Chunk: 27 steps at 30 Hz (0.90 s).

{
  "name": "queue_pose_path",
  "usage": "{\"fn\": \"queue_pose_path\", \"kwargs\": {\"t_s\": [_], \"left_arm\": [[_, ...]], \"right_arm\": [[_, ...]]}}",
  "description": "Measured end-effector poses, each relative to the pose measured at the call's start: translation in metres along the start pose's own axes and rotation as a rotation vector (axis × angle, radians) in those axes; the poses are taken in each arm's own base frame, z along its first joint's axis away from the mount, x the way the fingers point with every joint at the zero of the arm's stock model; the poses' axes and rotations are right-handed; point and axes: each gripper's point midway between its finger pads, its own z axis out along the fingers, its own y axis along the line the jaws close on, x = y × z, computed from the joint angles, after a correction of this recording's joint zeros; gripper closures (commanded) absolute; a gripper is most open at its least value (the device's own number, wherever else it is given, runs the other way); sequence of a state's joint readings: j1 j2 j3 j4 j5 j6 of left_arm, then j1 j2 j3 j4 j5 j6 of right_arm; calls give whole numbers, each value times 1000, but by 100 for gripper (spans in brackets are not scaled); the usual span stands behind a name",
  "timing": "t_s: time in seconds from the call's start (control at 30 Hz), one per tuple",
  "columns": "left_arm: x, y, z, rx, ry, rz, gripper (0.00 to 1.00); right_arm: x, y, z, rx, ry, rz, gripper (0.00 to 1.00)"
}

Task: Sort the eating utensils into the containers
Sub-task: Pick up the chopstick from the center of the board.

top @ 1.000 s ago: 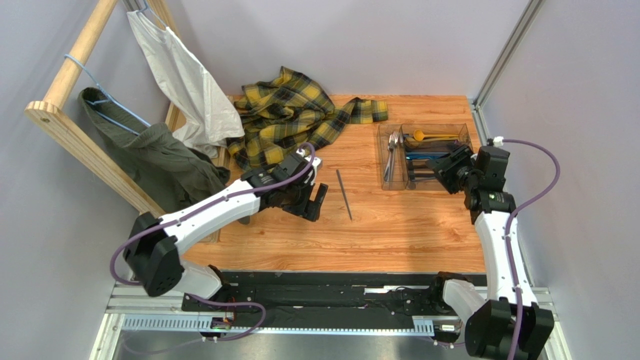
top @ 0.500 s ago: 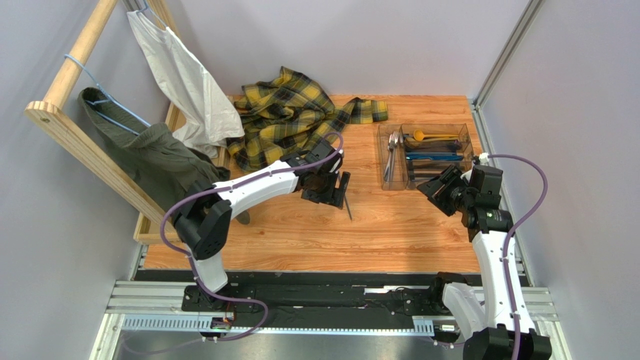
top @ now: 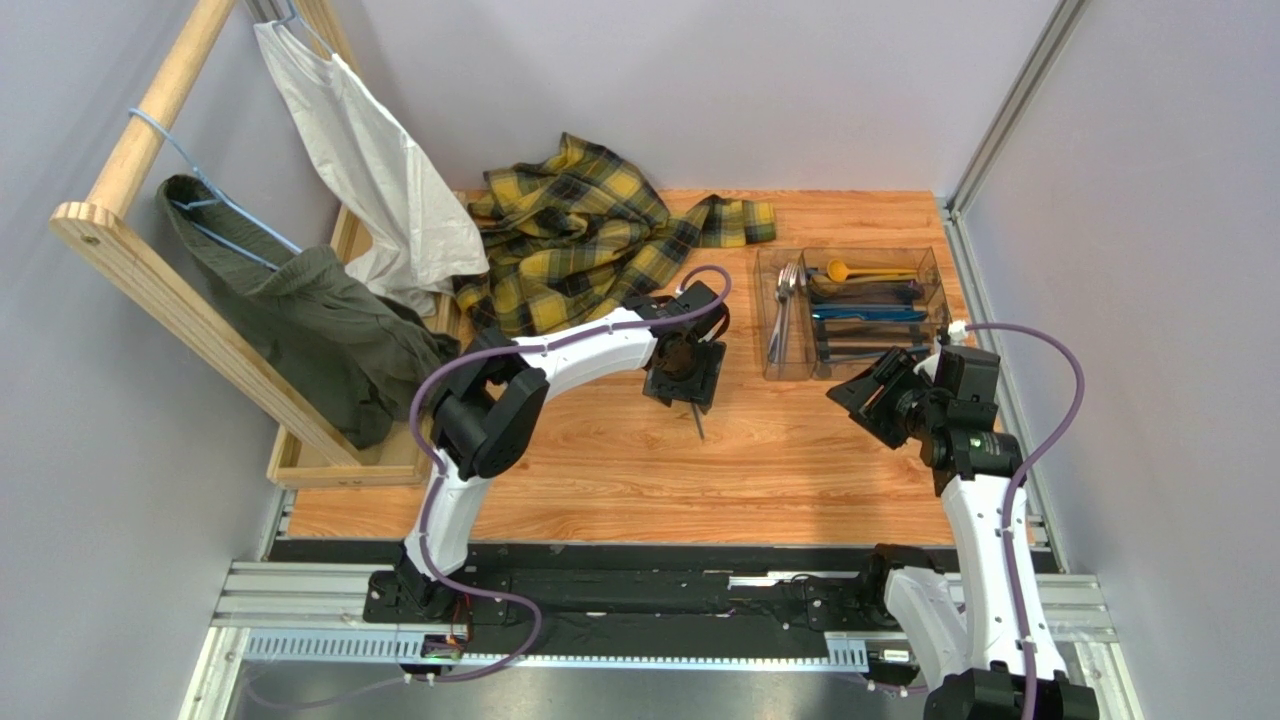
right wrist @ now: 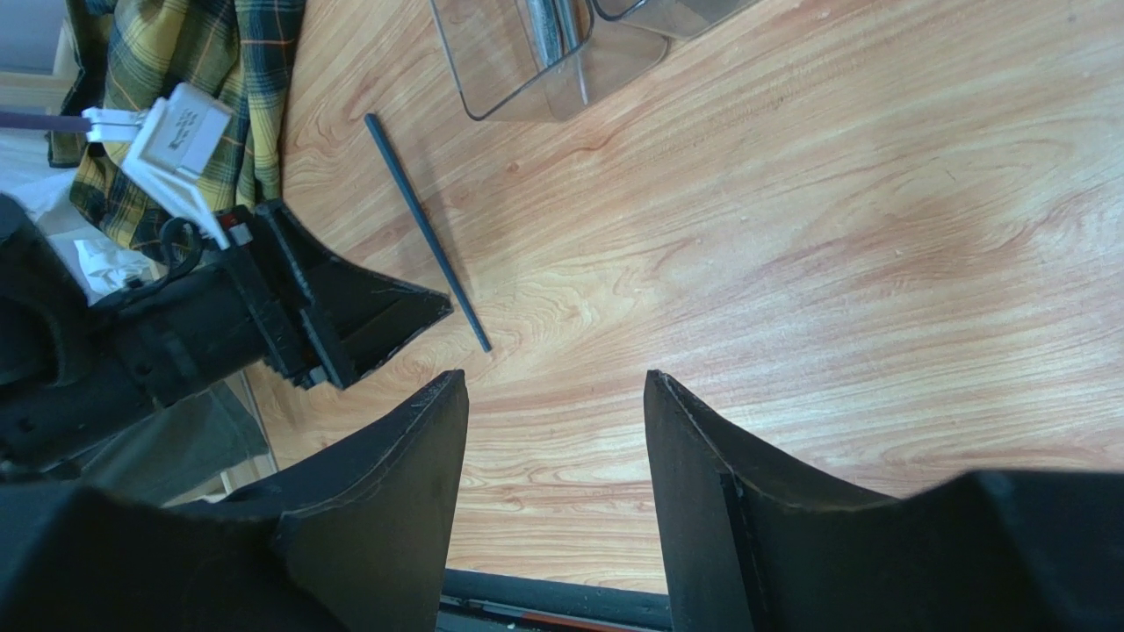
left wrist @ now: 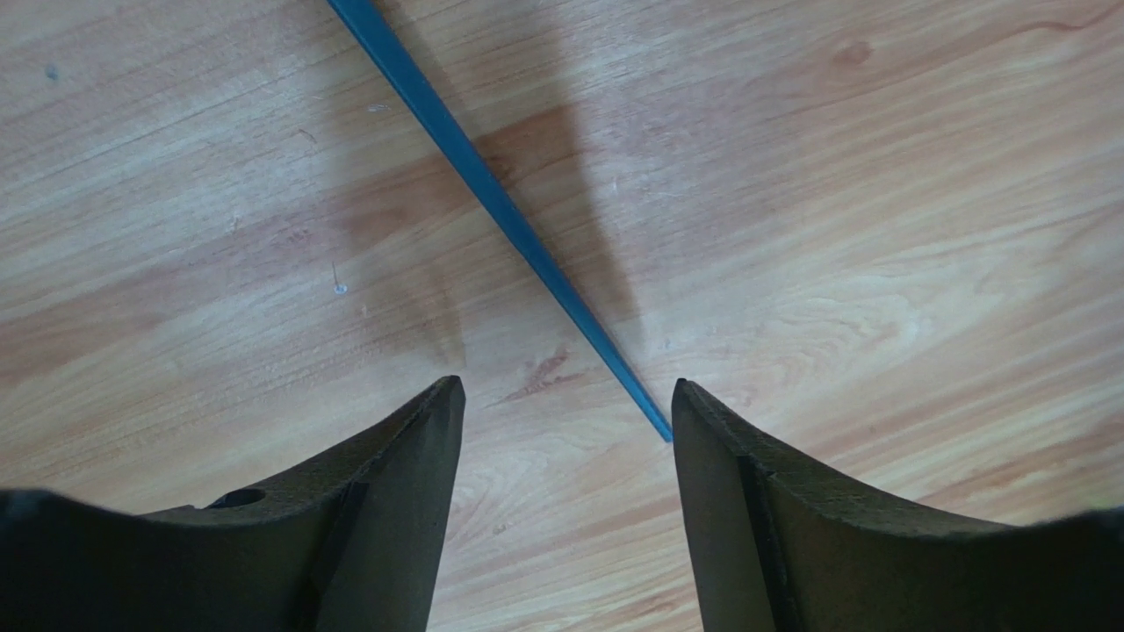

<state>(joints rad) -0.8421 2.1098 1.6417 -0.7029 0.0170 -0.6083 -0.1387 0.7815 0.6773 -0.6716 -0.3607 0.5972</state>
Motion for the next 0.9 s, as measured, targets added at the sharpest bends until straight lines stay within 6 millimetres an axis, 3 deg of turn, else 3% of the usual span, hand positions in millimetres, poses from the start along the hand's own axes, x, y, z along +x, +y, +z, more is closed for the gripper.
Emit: {"fn": "queue_pose_path", "kwargs": {"t_s": [0.17, 0.4, 0.57, 0.8, 0.9], "left_arm": [[4, 2, 14, -15, 27, -14, 46], [-2, -2, 20, -12, 10, -13, 67], [-9, -1, 24, -40, 4, -9, 71], [-15, -1, 28, -68, 8, -5, 99], [-15, -1, 28, -70, 9, -3, 100]], "right_arm": [[4, -2, -1, 0, 5, 1, 45], [4, -1, -2, -6, 6, 1, 45], [2, 3, -8, -23, -23, -11, 45], [5, 2, -8, -23, -23, -4, 45], [8, 0, -8, -23, -20, -2, 45]]}}
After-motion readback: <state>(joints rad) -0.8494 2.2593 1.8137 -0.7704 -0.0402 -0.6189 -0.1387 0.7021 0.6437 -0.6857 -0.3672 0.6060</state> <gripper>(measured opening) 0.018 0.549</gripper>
